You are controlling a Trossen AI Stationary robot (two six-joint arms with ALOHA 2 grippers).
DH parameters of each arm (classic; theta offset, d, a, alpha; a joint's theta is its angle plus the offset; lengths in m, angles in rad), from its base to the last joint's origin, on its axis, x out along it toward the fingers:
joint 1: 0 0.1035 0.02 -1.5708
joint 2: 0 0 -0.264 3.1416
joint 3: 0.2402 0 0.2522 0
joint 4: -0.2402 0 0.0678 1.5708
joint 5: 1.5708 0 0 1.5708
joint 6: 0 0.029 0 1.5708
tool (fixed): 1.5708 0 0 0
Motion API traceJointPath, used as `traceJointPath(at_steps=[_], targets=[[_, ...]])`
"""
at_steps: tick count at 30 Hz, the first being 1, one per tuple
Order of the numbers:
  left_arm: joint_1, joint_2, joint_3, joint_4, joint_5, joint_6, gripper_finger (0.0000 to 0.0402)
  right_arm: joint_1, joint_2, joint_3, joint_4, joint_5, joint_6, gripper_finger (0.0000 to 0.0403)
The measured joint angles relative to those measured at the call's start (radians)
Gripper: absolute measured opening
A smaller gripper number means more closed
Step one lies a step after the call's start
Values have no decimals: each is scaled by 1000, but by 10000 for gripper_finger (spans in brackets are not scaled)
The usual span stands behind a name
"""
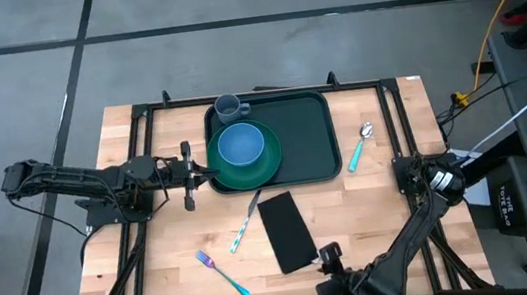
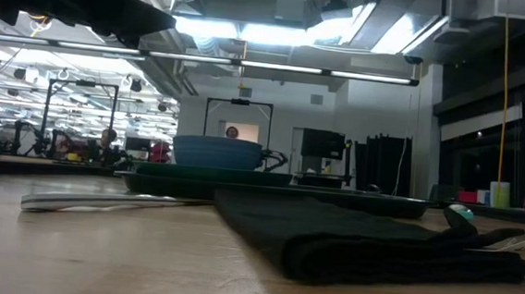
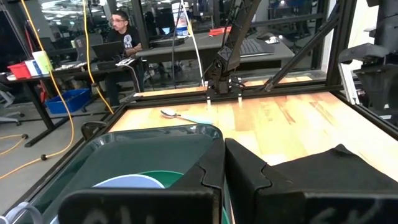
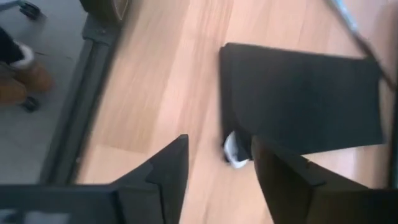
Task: Set up tray
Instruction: Put the napkin on the tray
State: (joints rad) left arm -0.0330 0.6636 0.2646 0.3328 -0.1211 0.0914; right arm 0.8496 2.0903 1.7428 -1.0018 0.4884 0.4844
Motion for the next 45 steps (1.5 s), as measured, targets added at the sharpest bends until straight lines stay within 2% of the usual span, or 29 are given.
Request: traceJointPath(at_steps=[7, 24, 32, 38, 45], targets=[[0, 0, 0, 0, 0, 0, 7, -13, 14, 0, -7, 42, -23, 210], [0, 0, 0, 0, 0, 0, 4, -77, 159, -1, -13, 45, -135, 211], [0, 0, 0, 0, 0, 0, 7, -95, 187, -1, -7, 42, -156, 211], [0, 0, 0, 0, 1, 0, 6, -108, 200, 0, -12, -9, -153, 211], [0, 0, 0, 0, 10, -1, 4, -108, 200, 0, -53, -20, -149, 211]])
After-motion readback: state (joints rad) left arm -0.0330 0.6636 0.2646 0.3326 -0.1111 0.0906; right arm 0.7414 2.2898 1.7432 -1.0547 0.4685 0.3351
